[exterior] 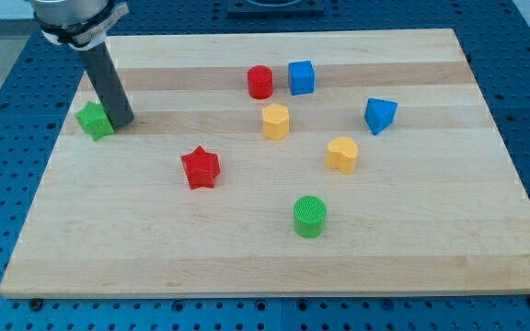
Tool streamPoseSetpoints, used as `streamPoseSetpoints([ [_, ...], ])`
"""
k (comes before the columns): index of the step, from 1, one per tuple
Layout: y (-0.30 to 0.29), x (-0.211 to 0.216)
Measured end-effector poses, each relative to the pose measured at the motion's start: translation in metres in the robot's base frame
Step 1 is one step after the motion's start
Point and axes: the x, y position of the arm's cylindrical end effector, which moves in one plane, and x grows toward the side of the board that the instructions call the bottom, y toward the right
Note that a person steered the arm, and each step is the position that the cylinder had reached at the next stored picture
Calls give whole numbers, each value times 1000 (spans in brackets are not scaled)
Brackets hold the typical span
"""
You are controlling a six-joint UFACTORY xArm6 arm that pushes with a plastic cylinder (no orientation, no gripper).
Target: Nudge the yellow hexagon to the right
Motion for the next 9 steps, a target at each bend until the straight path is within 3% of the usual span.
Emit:
streamPoseSetpoints([
  [2, 5, 0],
  [5, 107, 6],
  [9, 192, 36],
])
